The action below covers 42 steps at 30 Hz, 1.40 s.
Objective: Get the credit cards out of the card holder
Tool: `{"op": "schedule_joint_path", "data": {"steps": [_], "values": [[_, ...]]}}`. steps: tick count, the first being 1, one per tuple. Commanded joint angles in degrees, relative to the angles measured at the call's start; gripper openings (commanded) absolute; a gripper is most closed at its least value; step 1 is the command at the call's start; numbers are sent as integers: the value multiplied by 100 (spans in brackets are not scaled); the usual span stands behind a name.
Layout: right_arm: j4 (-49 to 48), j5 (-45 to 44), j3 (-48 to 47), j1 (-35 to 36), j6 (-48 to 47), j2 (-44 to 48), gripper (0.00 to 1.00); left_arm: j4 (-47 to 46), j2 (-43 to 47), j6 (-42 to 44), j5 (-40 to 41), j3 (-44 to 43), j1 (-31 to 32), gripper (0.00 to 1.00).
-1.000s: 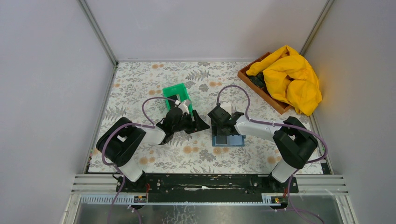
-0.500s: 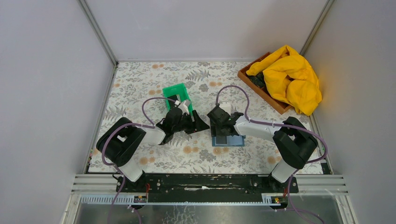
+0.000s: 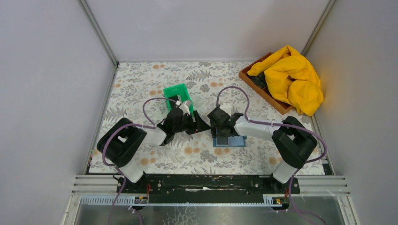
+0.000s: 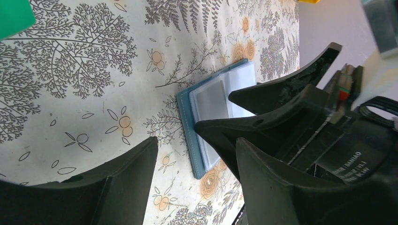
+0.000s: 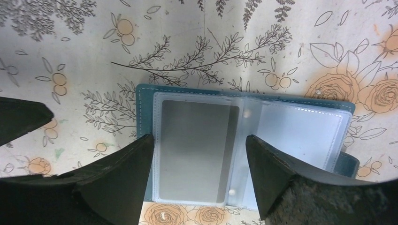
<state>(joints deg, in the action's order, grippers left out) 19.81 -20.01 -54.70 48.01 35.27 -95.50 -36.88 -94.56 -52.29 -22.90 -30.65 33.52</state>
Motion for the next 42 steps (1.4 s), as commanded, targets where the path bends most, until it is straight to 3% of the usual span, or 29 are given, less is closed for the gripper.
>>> {"op": "schedule_joint_path", "data": {"steps": [1,7,16,24,42], "values": [[-81,-47,-95,57,149,-150,79,-336,-60,53,-39,33,-56,69],[-126,-13,-15,57,216,-171,78,-377,-80,35,-61,42,-56,69],[-155,33,16,54,235,-118,65,-381,-80,33,-66,46,-53,69],[-283,151,120,53,273,-47,65,-387,-88,40,-73,33,-56,69],[-1302,1258,732,-113,403,553,48,-434,28,35,-94,72,-55,69]]}}
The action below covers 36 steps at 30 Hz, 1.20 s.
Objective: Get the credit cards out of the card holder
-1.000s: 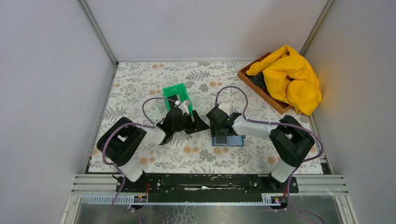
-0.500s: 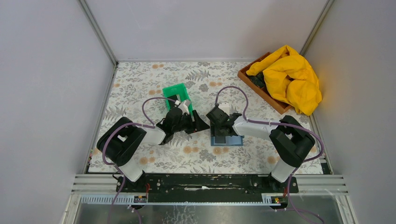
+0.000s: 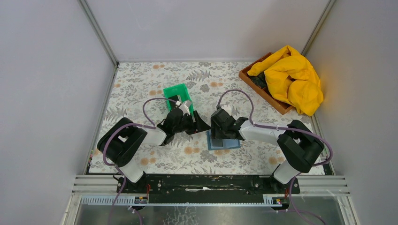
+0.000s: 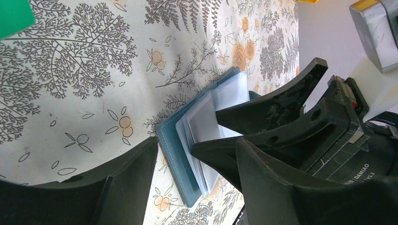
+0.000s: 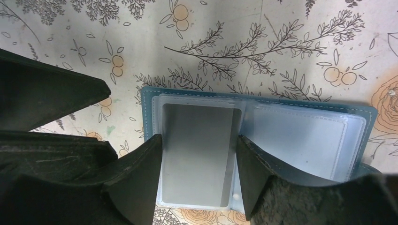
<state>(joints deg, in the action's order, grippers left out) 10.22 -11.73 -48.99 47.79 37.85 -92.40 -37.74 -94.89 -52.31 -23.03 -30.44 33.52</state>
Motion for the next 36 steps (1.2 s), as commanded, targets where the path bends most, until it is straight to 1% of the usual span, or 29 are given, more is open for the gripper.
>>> {"op": "schedule_joint_path", "data": {"steps": [1,5,17,22,36], "values": [[-393,499,199,-108,154,267,47,-348,71,37,-81,55,-56,69],[-558,689,319,-154,179,347,42,-333,140,37,-81,56,-50,69],[-1053,1337,679,-356,267,654,38,-205,515,11,-71,54,-56,69],[-1476,1882,974,-544,392,781,36,-173,801,-60,-143,65,-53,69],[-2084,2627,1468,-833,601,1217,34,-239,1433,-341,-416,324,-57,69]]}}
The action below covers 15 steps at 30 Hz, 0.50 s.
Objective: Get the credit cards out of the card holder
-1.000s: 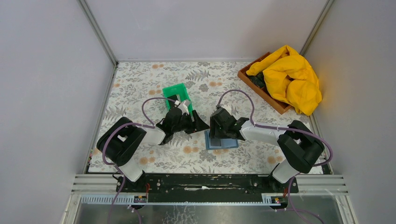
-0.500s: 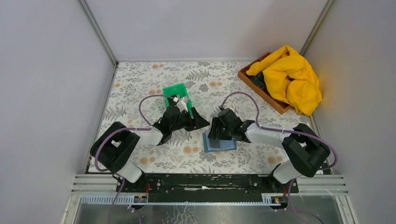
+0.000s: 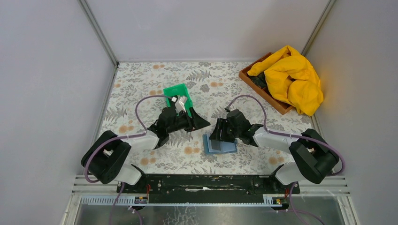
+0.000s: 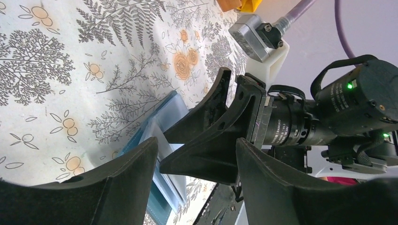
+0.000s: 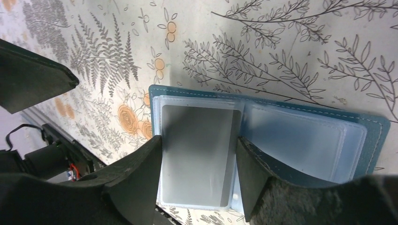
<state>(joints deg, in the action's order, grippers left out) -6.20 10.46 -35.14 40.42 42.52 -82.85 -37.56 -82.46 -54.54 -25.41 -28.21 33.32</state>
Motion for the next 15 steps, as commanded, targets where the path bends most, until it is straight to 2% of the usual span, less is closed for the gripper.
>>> {"op": "schedule_joint_path", "data": {"steps": [1,9,15], "values": [[-489,458,112,-117,153,283,34,-305,209,-148,-219,130,-37,69],[-1043,1080,378,-336,374,318,34,-643,276,-286,-640,287,19,69],[-1123,1165,422,-376,387,338,34,-769,304,-371,-739,350,360,68]]}}
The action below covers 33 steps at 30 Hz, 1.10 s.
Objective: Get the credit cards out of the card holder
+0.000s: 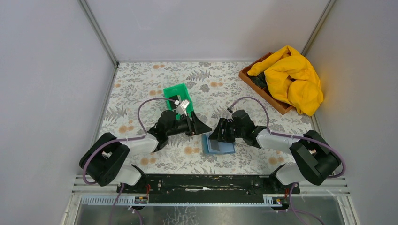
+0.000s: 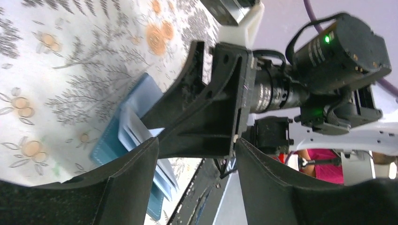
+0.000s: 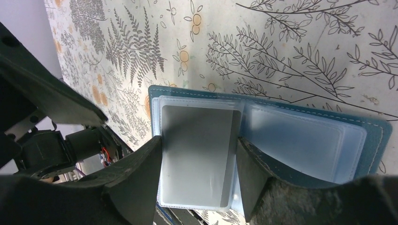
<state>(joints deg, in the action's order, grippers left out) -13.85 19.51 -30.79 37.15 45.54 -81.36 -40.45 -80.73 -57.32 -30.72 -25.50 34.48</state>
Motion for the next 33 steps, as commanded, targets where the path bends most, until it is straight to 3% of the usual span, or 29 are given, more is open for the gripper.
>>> {"op": "schedule_joint_path", "data": {"steps": [1,10,23,33], "values": [[-342,249,-11,-49,79,198,34,-500,140,-129,-179,103,336,68],[-304,208,24,-93,48,244,34,-1015,209,-674,116,543,940,68],[-177,110,45,-93,-46,346,34,-594,54,-574,375,371,1178,68],[-111,47,58,-96,-93,393,34,460,166,-245,939,153,1372,68]]}}
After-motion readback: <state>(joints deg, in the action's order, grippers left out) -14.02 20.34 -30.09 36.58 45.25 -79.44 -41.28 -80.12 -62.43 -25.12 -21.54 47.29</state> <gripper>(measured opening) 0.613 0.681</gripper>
